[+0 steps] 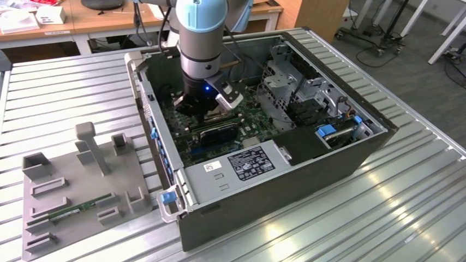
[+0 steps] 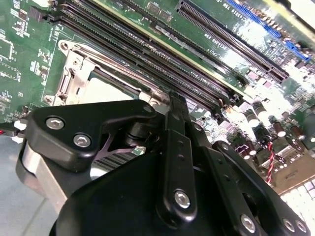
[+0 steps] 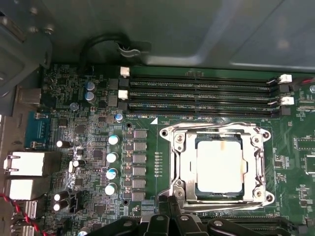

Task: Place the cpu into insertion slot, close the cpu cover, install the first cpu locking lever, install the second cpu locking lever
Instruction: 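Install the second cpu locking lever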

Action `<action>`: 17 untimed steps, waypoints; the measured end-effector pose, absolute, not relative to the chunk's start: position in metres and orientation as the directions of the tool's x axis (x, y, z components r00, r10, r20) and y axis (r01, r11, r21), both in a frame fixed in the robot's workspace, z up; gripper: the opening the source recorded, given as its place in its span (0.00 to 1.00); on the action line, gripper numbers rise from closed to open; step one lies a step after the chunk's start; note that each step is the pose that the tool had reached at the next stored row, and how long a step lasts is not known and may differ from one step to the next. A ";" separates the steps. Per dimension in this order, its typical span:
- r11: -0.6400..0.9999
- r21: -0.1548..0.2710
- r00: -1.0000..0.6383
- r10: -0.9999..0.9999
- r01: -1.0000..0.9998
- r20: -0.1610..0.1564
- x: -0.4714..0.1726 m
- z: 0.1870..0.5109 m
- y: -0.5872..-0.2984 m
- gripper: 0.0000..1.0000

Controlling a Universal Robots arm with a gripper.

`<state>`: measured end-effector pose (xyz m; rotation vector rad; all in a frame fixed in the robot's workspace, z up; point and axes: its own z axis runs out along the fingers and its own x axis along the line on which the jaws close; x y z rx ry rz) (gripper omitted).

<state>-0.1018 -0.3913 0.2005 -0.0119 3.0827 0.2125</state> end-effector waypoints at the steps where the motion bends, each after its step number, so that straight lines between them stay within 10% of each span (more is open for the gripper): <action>1: 0.991 0.137 -0.999 -0.004 -0.011 -0.052 -0.102 0.201 -0.391 0.11; 17: 0.991 0.131 -0.999 -0.004 -0.011 -0.052 -0.101 0.252 -0.391 0.11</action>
